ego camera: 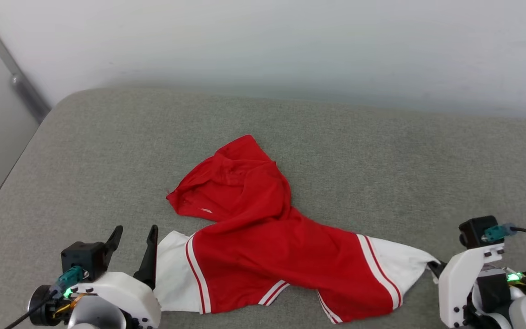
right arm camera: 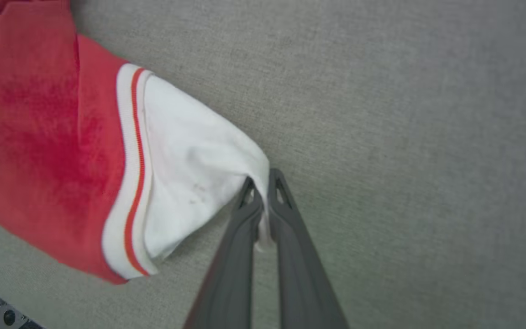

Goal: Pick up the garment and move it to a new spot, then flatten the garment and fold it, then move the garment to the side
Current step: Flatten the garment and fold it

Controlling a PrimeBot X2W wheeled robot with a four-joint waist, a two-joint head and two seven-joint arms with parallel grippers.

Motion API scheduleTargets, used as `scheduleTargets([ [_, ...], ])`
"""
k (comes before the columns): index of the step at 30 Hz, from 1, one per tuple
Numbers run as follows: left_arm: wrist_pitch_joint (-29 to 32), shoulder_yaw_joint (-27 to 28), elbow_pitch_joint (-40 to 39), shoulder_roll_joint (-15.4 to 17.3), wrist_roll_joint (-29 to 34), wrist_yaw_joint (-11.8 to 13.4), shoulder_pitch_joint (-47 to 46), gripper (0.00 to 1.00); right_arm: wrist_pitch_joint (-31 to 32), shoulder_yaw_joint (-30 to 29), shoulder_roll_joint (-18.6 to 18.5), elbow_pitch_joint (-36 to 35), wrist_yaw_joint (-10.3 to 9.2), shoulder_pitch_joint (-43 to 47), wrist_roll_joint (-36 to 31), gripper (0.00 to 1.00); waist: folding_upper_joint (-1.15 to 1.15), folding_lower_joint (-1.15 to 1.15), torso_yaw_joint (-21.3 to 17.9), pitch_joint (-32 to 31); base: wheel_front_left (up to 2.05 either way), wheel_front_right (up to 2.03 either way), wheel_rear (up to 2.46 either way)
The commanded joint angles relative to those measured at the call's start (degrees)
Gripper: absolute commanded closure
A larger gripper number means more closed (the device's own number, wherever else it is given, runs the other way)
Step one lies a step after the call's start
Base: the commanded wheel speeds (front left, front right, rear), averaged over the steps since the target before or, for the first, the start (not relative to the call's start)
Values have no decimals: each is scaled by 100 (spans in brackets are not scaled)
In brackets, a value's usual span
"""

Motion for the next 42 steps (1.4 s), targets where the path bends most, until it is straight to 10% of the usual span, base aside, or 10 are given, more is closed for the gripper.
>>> scheduleTargets([
  [1, 111, 36, -32, 102, -48, -22, 80, 0, -40, -119, -20, -73, -4, 11, -69, 100, 0, 0, -123, -99, 0, 0, 0],
  [16, 2648, -201, -305, 1083, -982, -628, -107, 0, 99, -1350, 316, -1112, -4, 355, -581, 100, 0, 0, -708, 217, 0, 0, 0],
  [28, 3635, -868, 920, 749, -1323, -1147, -432, 0, 22, -988, 533, -1232, -3, 108, -661, 100, 0, 0, -1021, 765, 0, 0, 0],
  [31, 3632, -985, 1127, 588, -1379, -1270, -436, 100, -58, -918, 487, -1220, -3, 57, -637, 100, 0, 0, -1011, 701, 0, 0, 0],
  [42, 2655, -559, 466, 879, -659, -724, -978, 100, -191, -772, 243, -821, -4, -17, -547, 100, 0, 0, -720, -126, 0, 0, 0],
])
